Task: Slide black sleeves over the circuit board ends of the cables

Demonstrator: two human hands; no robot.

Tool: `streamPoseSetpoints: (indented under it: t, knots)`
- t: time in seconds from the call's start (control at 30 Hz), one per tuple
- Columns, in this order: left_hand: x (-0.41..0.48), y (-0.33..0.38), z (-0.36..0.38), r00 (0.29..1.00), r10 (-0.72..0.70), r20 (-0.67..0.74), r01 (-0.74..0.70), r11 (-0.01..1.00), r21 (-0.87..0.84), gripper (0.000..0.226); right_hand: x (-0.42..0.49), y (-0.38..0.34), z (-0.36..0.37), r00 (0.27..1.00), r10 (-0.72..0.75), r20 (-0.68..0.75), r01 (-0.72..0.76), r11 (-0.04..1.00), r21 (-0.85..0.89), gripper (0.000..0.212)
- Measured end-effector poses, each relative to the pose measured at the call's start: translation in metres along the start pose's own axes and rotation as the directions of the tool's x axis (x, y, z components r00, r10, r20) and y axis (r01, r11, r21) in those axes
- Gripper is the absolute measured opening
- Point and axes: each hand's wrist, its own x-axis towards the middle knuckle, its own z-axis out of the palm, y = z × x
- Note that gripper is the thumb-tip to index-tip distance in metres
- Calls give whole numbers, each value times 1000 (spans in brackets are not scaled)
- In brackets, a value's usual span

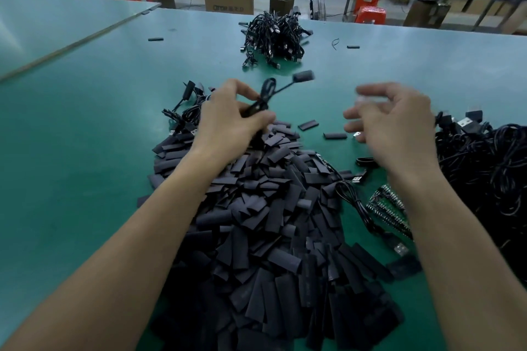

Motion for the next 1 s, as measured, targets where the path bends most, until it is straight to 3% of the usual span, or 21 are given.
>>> streamPoseSetpoints:
  t: [0.07, 0.17, 0.23, 0.33, 0.43, 0.53, 0.67, 0.7, 0.77, 0.83, 1.0]
  knots:
    - [8, -10, -2, 986, -18, -165, 22, 1000, 17, 31, -2, 4, 2, 989, 14, 145, 31, 953, -302, 12]
    - [23, -24, -6, 945, -30, -325, 68, 992, 108, 35, -9, 6, 7, 929, 214, 302, 23, 780, -625, 9]
    - [32, -30, -12, 918, -59, -391, 116, 985, 124, 39, -12, 5, 8, 879, 344, 331, 23, 662, -749, 16]
    - [40, -41, -18, 905, -118, -409, 197, 968, 157, 49, -16, 7, 11, 845, 418, 334, 23, 596, -803, 32]
    - [38, -50, -16, 905, -212, -369, 273, 955, 120, 53, -15, 7, 10, 862, 406, 304, -17, 623, -782, 41]
    - [32, -48, -11, 912, -228, -340, 299, 939, 172, 52, -11, 5, 6, 901, 317, 295, -27, 722, -692, 23]
    - [17, -22, -1, 950, -65, -305, 117, 981, 157, 24, -11, -2, 5, 925, 97, 368, 61, 917, -395, 11]
    - [11, -12, 1, 972, -58, -227, 74, 995, 64, 16, -13, -5, 7, 926, 45, 375, 82, 945, -317, 10]
    - [1, 6, 4, 999, -51, 18, 53, 989, -135, 24, -16, -11, 10, 924, -26, 381, 110, 973, -202, 12]
    - [-5, 17, 7, 979, 16, 202, 26, 979, -202, 27, -20, -13, 14, 919, -62, 390, 129, 980, -150, 13]
    - [-6, 29, 5, 986, 114, 125, -82, 968, -239, 8, -24, -16, 20, 909, -194, 370, 229, 972, -52, 13]
